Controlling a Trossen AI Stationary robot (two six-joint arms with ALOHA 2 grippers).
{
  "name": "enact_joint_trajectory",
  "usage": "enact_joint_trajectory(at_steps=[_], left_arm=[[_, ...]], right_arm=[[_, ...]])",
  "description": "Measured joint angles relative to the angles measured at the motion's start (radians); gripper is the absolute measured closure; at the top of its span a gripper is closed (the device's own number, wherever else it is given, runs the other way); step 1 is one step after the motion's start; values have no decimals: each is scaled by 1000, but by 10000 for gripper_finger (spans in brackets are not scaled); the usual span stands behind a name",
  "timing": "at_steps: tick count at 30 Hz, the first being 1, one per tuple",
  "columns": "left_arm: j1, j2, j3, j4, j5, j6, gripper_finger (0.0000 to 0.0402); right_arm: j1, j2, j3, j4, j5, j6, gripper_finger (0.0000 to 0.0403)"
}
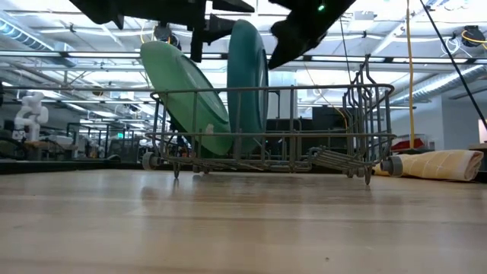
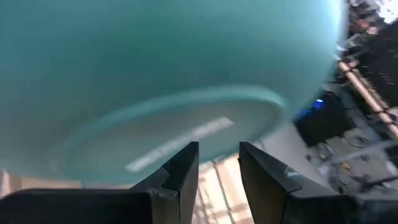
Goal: Sort dishes
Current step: Put the blue plate into the dish rack
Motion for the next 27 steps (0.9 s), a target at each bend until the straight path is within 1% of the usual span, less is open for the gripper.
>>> enact_joint_trajectory(at_steps=[2,4,9,13,16,19,22,25,27], left_arm=[[0,0,0,-32,-6,0,265],[0,0,0,-45,-1,8,265],[-9,-16,-2,-55,25,91,265],[-13,-55,-1,-67,41,181,264],[-18,-79,-1,-113,41,231,250],[-19,-102,-1,-173,-2,239,225],[-19,-107,0,-239,-47,241,199],[-20,-107,0,-256,-93,239,181],[-21,-109,0,-255,-119,240,177]], right_arm=[[-16,24,0,51,-48,-17,294],[-24,39,0,75,-65,-26,294],[-24,46,0,67,-69,-27,294],[-24,43,0,58,-74,-26,294],[-24,42,0,57,-73,-25,294],[-25,42,0,56,-99,-24,294],[-24,42,0,57,-102,-21,294],[-25,42,0,57,-103,-18,294],[-25,42,0,59,-103,-17,294]])
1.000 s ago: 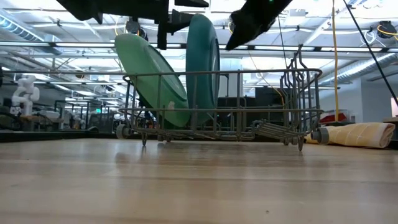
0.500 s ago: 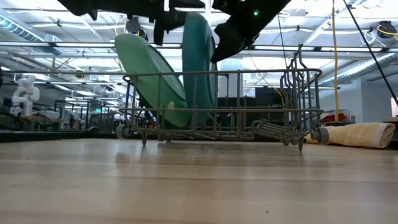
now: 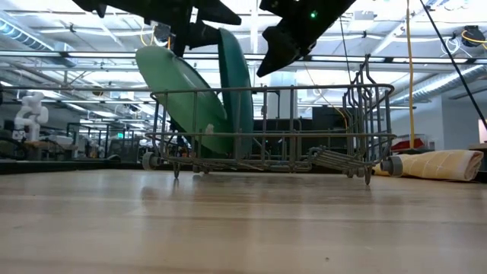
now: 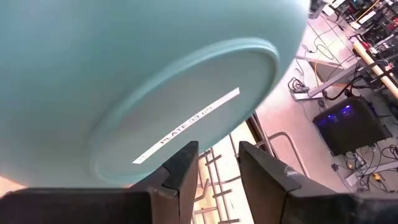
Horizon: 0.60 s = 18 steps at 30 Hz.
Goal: Sort dishes
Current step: Put the blue plate into the dish rack
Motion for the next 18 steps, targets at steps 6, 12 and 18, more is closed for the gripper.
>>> enact_joint_trajectory(at_steps=[6,12,18], left_arm=[[1,-21,0,3,-17,22,176],[2,-39,0,8,-16,43,178],[3,-38,0,7,-2,35,213]], right_arm=[[0,0,0,21,-20,0,294],[0,0,0,27,-20,0,294],[0,0,0,33,-20,0,294]])
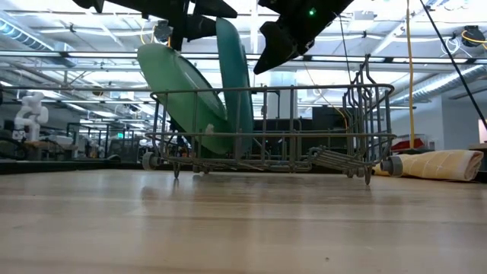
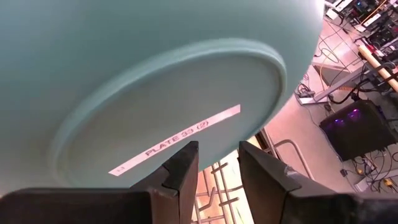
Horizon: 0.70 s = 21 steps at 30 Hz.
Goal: Sort dishes
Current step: Put the blue plate into the dish rack
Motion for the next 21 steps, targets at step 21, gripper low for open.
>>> enact_joint_trajectory(at_steps=[21], left_arm=[[7,1,0,-17,65,-29,277]], right_arm=[[3,-2,0,45,-52,1,294]])
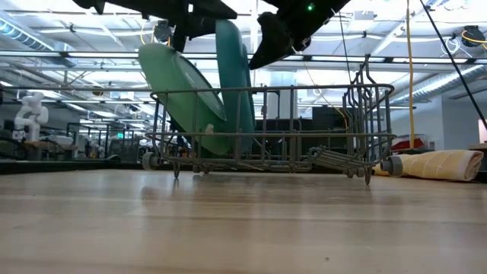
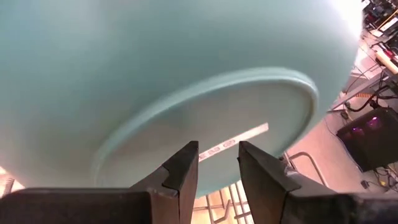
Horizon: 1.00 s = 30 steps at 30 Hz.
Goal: Sort dishes
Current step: Put the blue plate into the dish rack
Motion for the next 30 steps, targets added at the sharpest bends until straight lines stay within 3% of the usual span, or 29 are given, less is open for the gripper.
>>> enact_joint_trajectory(at_steps=[14,23,30], left_arm=[[34,-1,0,-61,57,-6,178],[64,0,4,-58,159,10,178],[74,1,6,-33,234,-8,215]], right_arm=[[0,0,0,1,1,0,294],[0,0,0,10,1,0,294],[0,0,0,11,1,0,294]])
